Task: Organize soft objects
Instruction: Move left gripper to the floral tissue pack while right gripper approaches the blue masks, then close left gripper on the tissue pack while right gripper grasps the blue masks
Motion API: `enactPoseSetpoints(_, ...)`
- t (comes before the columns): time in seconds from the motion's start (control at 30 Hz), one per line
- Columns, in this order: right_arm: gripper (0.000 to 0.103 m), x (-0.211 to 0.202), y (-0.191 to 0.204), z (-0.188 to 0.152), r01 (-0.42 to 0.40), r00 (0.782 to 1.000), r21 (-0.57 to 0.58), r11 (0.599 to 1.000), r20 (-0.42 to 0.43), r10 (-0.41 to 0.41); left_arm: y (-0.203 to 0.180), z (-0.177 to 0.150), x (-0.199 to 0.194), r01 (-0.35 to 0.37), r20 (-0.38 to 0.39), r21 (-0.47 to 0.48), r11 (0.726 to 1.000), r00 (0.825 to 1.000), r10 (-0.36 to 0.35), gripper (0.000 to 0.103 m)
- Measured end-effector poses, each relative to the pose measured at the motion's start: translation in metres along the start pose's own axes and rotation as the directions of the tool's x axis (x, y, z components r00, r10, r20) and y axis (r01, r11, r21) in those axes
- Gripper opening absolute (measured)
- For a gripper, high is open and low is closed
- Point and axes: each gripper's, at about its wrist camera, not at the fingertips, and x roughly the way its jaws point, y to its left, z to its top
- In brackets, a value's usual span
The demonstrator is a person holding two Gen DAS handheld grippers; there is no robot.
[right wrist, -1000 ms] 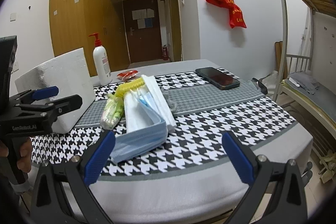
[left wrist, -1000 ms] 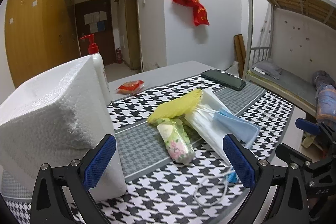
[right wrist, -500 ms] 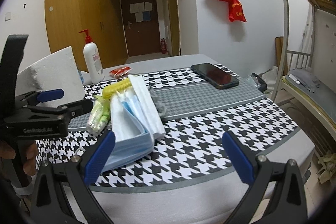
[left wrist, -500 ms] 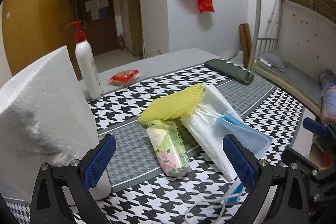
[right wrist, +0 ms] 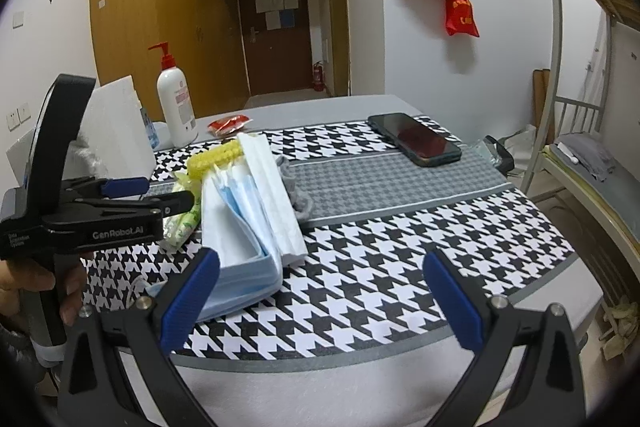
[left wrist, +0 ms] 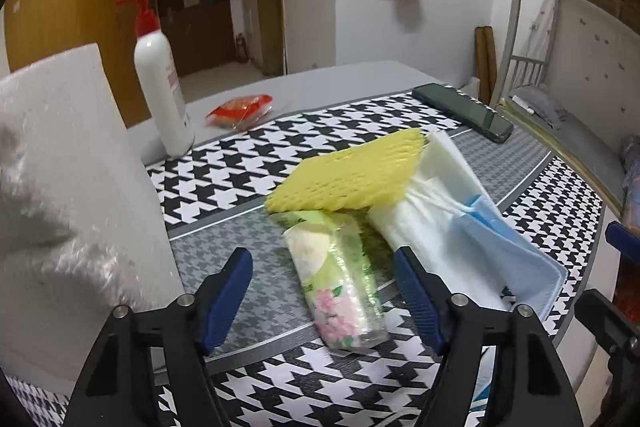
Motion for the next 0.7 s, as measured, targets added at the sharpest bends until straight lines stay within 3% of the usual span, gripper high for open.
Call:
enactPoseSetpoints(0.3,0.103,0.017,0.010,0.007,-0.018,0.999,-0.046,0.999,-0.050,0.016,0.009,-0.004,0.011,0.070,-0.072,-0.050,0.996,0.995,-0.073,0.070)
enactPoseSetpoints(0.53,0.103,0.025,0.019,0.012,-0.036,0.997,-0.078,0.996,-0.067,0.031,0.013,-0.005,0.025,0.090,-0.138,-0.067,0.994,0.985,-0.099,0.044)
enactPoseSetpoints(0.6,0.103,0.026,0.019,0.012,-0.040,0.997,-0.075,0.996,-0.069,0.035,0.011,-0.006,0.024,0.078,-0.130,-0.051,0.996,0.988,-0.084,0.037)
enactPoseSetpoints(0.7,0.103,0.028,0.018,0.011,-0.043,0.996,-0.069,0.997,-0.083,0.037,0.011,-0.005,0.022,0.112,-0.119,-0.049,0.993,0.986,-0.117,0.032)
